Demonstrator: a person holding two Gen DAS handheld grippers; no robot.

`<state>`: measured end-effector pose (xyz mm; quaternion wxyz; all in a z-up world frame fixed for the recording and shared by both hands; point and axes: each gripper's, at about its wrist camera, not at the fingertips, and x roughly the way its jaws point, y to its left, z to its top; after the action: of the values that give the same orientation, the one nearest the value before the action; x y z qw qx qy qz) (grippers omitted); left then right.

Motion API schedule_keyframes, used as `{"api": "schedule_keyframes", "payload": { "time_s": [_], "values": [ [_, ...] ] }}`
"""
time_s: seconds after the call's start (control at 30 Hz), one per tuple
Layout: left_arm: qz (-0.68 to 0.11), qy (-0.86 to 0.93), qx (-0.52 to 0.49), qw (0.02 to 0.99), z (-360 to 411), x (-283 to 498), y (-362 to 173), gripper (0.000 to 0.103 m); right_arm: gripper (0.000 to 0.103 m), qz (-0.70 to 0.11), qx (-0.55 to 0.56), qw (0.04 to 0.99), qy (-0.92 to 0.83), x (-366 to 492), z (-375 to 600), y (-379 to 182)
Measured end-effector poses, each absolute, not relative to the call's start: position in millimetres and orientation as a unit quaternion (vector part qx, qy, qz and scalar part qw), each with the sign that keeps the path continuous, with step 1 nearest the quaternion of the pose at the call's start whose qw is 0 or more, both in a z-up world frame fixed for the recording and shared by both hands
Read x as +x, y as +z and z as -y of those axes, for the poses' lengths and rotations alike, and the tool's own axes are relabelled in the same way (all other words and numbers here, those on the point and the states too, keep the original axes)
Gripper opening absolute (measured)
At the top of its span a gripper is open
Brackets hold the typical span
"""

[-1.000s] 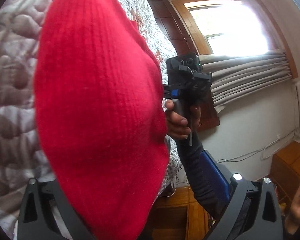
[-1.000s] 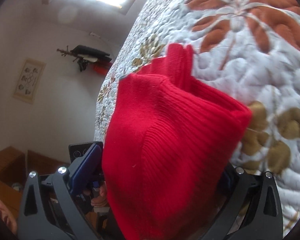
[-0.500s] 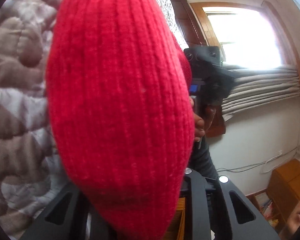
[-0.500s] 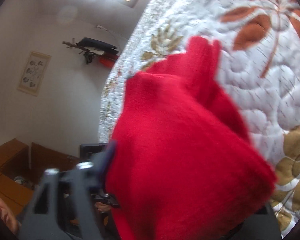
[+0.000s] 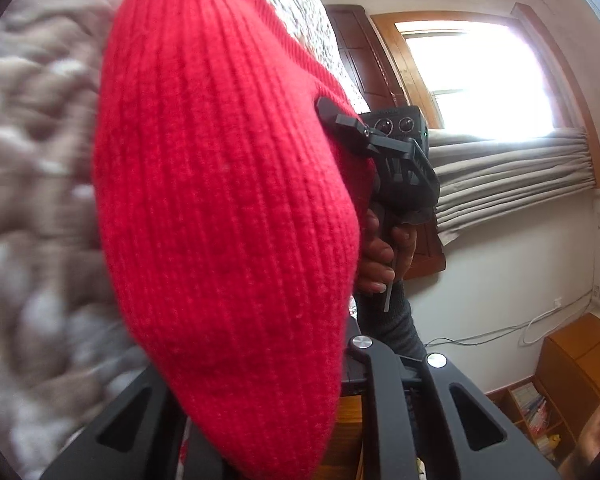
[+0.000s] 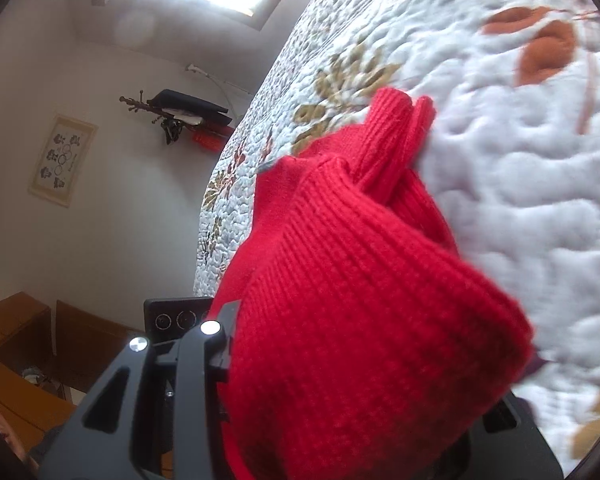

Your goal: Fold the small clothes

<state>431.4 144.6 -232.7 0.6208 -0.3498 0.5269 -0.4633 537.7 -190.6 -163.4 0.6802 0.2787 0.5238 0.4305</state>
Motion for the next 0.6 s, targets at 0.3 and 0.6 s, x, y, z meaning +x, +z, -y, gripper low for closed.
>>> {"api": "schedule_keyframes", "payload": {
  "time_s": [0.3,0.6],
  "values": [
    [-0.505,-0.408,-0.368,0.667,-270,399,-205,0.016,0.037,-0.527,0.246,0.653,0.486,533,47,-155],
    [-0.493,-0.391,-0.461,0.626,-338,369,-260,0.028,0.076,-0.538,0.232,0.645,0.490,529,11,-167]
  ]
}}
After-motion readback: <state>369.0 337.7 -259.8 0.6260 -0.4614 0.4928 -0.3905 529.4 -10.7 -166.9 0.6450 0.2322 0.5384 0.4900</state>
